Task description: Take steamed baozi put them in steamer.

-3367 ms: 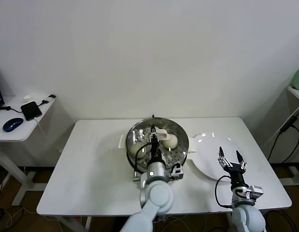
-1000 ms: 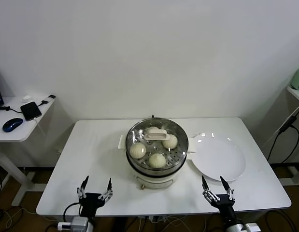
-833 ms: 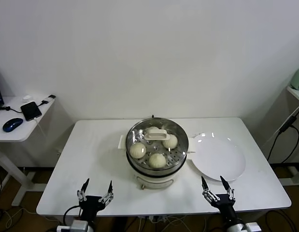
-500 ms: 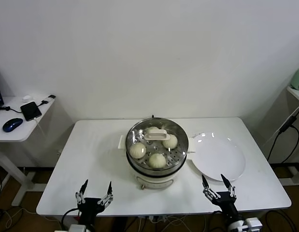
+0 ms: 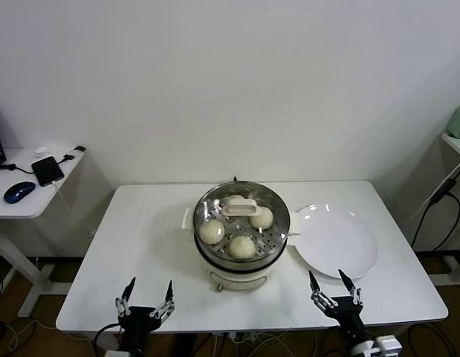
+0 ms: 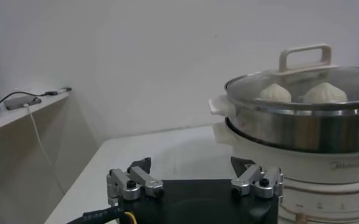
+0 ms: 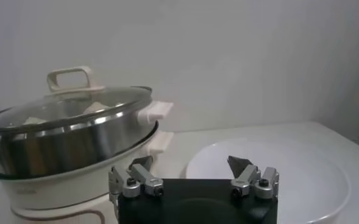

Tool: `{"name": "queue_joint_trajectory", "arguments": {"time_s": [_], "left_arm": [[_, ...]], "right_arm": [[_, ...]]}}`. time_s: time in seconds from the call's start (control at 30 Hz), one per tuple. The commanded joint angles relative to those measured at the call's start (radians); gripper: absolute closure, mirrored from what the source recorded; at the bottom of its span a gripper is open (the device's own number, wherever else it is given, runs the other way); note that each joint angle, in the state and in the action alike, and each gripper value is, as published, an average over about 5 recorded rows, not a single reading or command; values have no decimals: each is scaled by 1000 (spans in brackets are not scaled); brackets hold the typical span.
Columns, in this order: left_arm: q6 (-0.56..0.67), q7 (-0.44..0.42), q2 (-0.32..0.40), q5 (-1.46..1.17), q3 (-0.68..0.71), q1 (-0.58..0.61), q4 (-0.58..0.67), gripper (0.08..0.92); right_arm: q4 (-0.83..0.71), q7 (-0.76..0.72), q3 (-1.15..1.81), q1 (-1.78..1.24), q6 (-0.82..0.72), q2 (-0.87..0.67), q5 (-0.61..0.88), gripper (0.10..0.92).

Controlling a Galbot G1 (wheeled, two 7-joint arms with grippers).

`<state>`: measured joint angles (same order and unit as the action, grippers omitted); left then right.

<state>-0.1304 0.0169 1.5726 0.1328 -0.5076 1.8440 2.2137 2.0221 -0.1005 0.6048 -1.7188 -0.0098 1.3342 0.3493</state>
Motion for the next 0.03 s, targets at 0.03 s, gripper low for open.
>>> {"name": "queue_joint_trajectory", "arguments": {"time_s": [0.03], "left_arm": [[-3,-3,-4,1,1,14,10,177]], "right_arm": [[6,-10,-5,-8,-5,0,-7,203]]}}
